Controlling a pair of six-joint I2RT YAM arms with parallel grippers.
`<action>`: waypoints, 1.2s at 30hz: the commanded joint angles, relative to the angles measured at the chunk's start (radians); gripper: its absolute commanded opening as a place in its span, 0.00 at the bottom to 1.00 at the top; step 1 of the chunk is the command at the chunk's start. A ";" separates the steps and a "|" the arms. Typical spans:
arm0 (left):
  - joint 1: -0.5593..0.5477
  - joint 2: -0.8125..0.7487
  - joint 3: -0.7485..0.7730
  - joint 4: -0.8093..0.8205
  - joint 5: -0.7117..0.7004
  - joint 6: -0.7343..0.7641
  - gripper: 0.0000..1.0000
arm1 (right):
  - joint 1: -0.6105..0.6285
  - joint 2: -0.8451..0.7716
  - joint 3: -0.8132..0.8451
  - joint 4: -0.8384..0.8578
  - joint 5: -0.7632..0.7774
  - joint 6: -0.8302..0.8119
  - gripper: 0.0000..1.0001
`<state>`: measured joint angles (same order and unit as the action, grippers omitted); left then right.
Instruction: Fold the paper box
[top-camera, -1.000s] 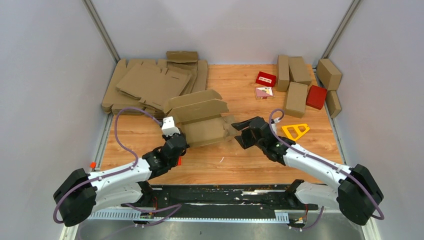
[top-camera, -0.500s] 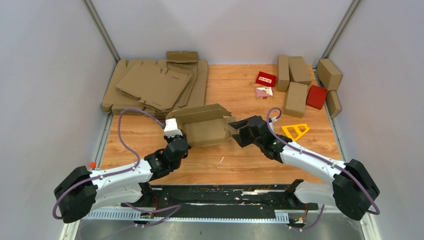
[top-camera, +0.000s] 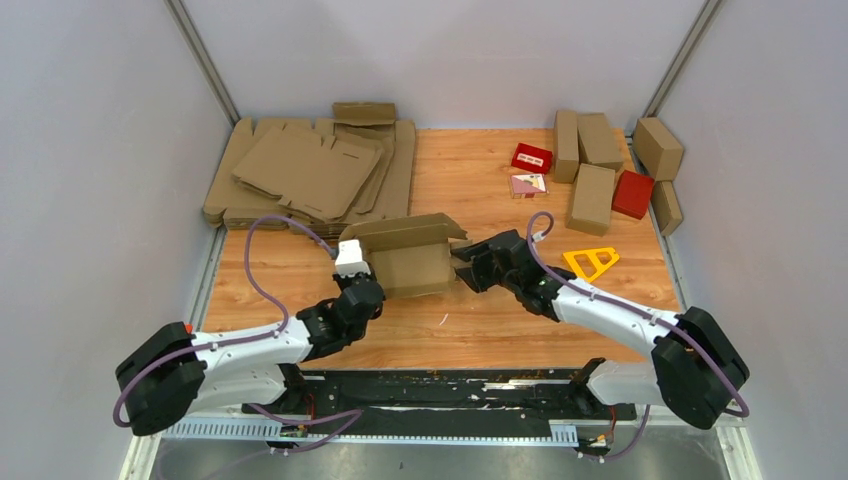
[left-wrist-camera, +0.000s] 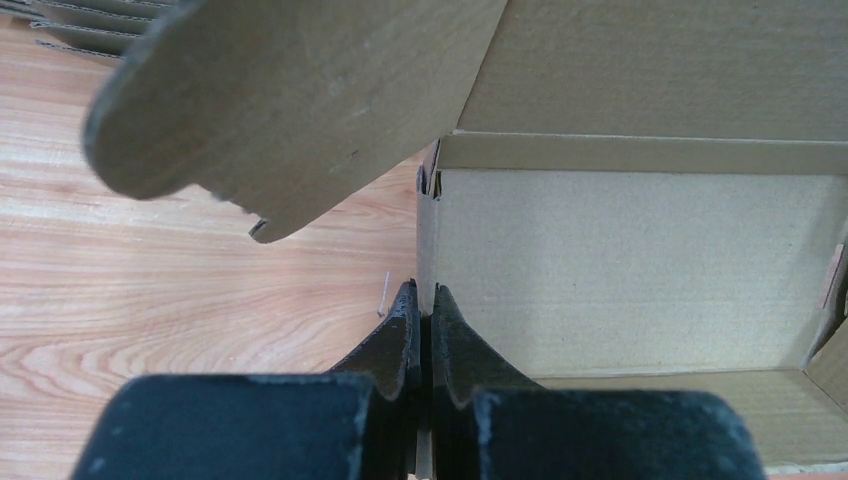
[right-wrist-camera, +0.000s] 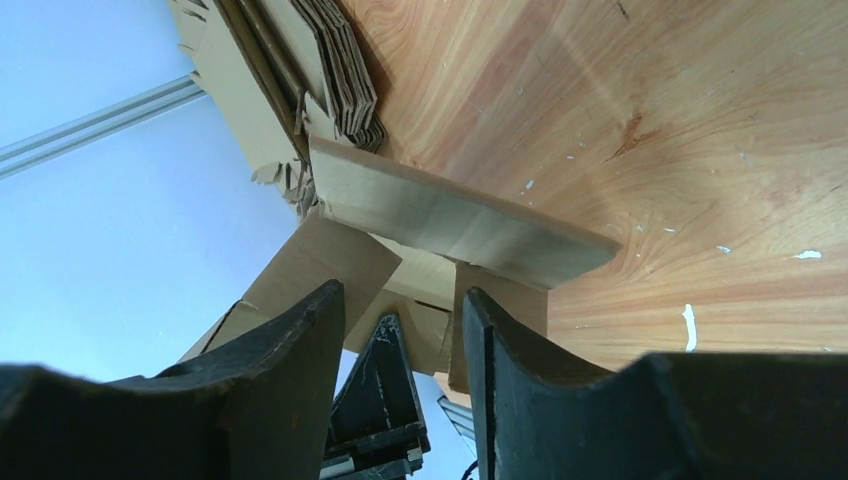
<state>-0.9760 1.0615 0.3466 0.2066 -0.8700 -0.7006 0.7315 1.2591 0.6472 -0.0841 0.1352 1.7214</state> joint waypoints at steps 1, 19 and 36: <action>-0.013 0.011 0.040 0.044 -0.047 -0.004 0.00 | -0.003 0.011 0.038 0.064 -0.035 -0.003 0.45; -0.027 0.077 0.115 -0.048 -0.090 -0.049 0.00 | -0.003 0.001 0.053 -0.018 -0.012 -0.051 0.47; -0.044 0.060 0.114 -0.030 -0.071 -0.038 0.00 | -0.003 0.131 0.191 -0.131 0.092 -0.167 0.43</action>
<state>-1.0084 1.1347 0.4221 0.1532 -0.9154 -0.7273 0.7315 1.3701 0.7528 -0.1478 0.1478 1.6264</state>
